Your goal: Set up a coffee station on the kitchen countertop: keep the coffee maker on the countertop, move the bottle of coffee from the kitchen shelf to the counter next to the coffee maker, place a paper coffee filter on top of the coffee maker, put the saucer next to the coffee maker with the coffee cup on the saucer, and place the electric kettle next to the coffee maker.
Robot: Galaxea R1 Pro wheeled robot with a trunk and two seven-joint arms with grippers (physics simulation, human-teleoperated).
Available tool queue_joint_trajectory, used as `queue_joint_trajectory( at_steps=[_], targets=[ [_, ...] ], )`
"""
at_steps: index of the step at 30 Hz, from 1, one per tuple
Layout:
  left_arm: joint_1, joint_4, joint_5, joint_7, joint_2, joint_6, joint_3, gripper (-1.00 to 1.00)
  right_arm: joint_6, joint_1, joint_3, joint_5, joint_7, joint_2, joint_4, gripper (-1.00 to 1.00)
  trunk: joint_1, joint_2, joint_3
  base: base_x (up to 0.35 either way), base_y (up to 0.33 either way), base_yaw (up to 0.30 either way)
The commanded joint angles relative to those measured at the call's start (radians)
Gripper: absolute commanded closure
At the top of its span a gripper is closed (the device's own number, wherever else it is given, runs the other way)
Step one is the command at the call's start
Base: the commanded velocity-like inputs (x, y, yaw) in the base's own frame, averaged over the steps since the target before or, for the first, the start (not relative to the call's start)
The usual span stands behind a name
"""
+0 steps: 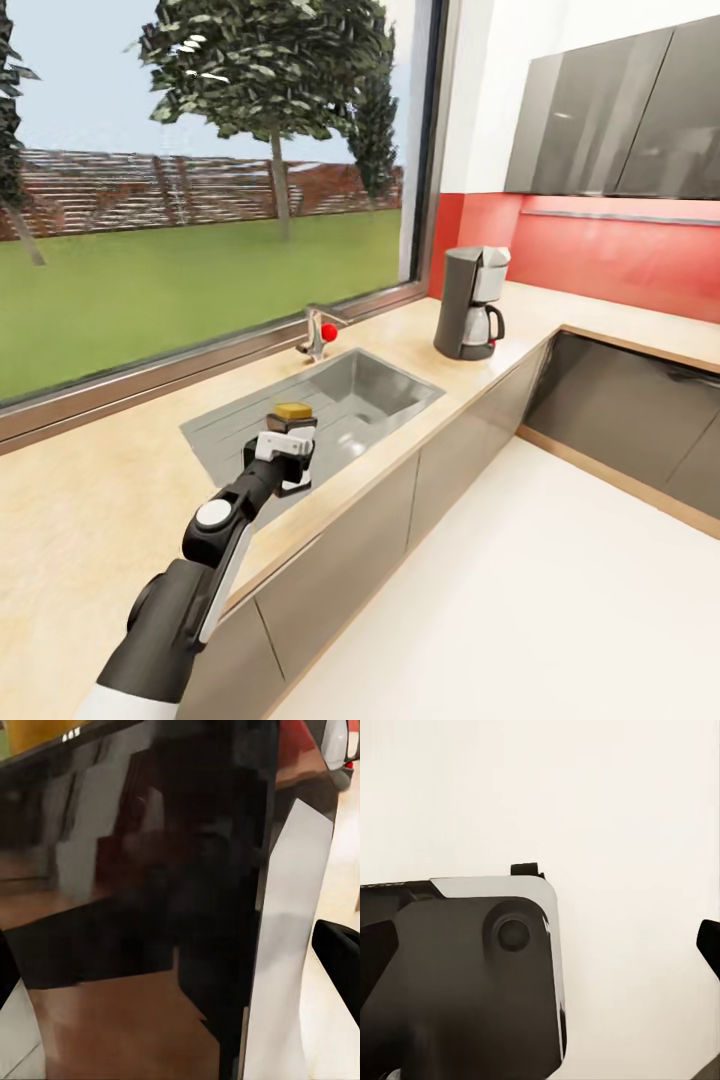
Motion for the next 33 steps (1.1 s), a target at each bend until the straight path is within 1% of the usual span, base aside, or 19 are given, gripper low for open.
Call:
queue_joint_trajectory(
  at_steps=[1, 9, 12, 13, 15, 17, 20, 33],
  targets=[
    [0.000, -0.002, -0.007, -0.006, -0.001, 0.006, 0.001, 1.00, -0.004, -0.001, -0.009, 0.008, 0.004, -0.001, 0.001, -1.00, 0.001, -0.002, -0.002, 0.189, -0.220, 0.000],
    [0.002, -0.002, -0.007, -0.004, -0.001, 0.006, 0.002, 1.00, -0.004, -0.001, -0.007, 0.008, 0.004, 0.000, 0.001, -1.00, 0.001, -0.002, -0.002, 0.173, -0.230, 0.000],
    [0.011, -0.001, -0.007, -0.005, -0.001, 0.002, 0.003, 1.00, -0.004, -0.001, -0.007, 0.008, 0.004, 0.000, 0.001, -1.00, 0.001, -0.002, -0.002, 0.168, -0.232, 0.000],
    [0.015, 0.000, -0.007, -0.005, -0.001, -0.009, 0.003, 1.00, -0.004, -0.001, -0.007, 0.008, 0.004, 0.000, 0.001, -1.00, 0.001, -0.002, -0.002, 0.166, -0.233, 0.000],
    [0.027, 0.000, -0.007, -0.004, -0.001, -0.073, 0.004, 1.00, -0.004, -0.001, -0.007, 0.008, 0.004, 0.000, 0.001, -1.00, 0.001, -0.002, -0.002, 0.162, -0.234, 0.000],
    [0.036, 0.001, -0.008, -0.003, -0.001, -0.118, 0.005, 1.00, -0.004, -0.001, -0.008, 0.008, 0.004, 0.000, 0.001, -1.00, 0.001, -0.002, -0.002, 0.160, -0.235, 0.000],
    [0.044, 0.001, -0.008, -0.003, -0.001, -0.145, 0.005, 1.00, -0.004, -0.001, -0.008, 0.008, 0.004, 0.000, 0.001, -1.00, 0.001, -0.002, -0.002, 0.182, -0.231, 0.000],
    [0.050, 0.001, -0.008, -0.003, -0.001, -0.155, 0.005, 1.00, -0.006, -0.001, -0.007, 0.008, 0.004, -0.002, 0.001, -1.00, 0.001, -0.002, -0.002, 0.246, -0.189, 0.000]
  ],
)
